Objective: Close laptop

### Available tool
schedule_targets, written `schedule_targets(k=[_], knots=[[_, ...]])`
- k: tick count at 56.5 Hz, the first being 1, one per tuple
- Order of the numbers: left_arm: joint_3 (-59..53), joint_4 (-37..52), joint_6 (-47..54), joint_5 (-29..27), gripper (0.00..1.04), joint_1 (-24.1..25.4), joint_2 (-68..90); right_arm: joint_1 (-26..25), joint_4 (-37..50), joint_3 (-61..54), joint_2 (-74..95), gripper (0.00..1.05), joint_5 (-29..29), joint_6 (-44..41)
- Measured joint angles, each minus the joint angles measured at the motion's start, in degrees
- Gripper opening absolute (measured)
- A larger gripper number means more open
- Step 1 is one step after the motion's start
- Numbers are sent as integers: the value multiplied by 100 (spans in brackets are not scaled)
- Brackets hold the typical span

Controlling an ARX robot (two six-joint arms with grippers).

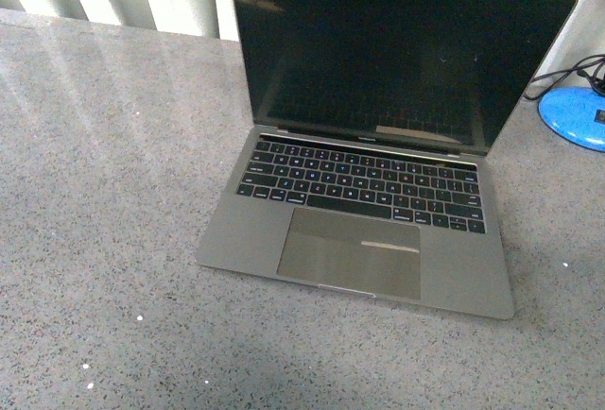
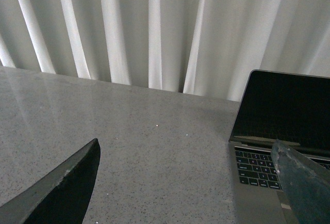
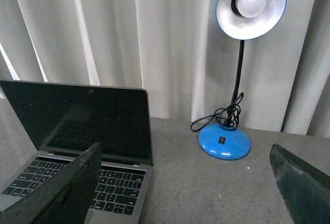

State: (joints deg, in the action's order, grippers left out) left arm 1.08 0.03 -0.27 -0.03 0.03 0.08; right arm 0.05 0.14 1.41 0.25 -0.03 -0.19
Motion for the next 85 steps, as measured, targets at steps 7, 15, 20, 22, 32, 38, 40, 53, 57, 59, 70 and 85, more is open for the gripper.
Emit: schedule_targets(k=[7, 15, 20, 22, 32, 38, 40, 53, 57, 59, 70, 85], knots=[[0, 0, 0, 0, 98, 0, 0, 0, 0, 0, 0, 95, 0, 0], [0, 0, 0, 0, 98, 0, 0, 0, -2, 0, 0, 95, -2, 0], [0, 0, 0, 0, 98, 0, 0, 0, -2, 0, 0, 95, -2, 0], [0, 0, 0, 0, 98, 0, 0, 0, -2, 0, 0, 95, 0, 0], [0, 0, 0, 0, 98, 0, 0, 0, 0, 0, 0, 95, 0, 0], [0, 0, 0, 0, 98, 0, 0, 0, -2, 0, 0, 95, -2, 0], [0, 0, 0, 0, 98, 0, 0, 0, -2, 0, 0, 95, -2, 0], [0, 0, 0, 0, 98, 0, 0, 0, 0, 0, 0, 95, 0, 0], [0, 0, 0, 0, 98, 0, 0, 0, -2, 0, 0, 95, 0, 0], [0, 0, 0, 0, 98, 0, 0, 0, -2, 0, 0, 95, -2, 0], [0, 0, 0, 0, 98, 0, 0, 0, -2, 0, 0, 95, 0, 0], [444, -839, -2319, -5567, 98, -1617, 1884, -1043, -1451, 791, 2223, 95, -2535, -1486]])
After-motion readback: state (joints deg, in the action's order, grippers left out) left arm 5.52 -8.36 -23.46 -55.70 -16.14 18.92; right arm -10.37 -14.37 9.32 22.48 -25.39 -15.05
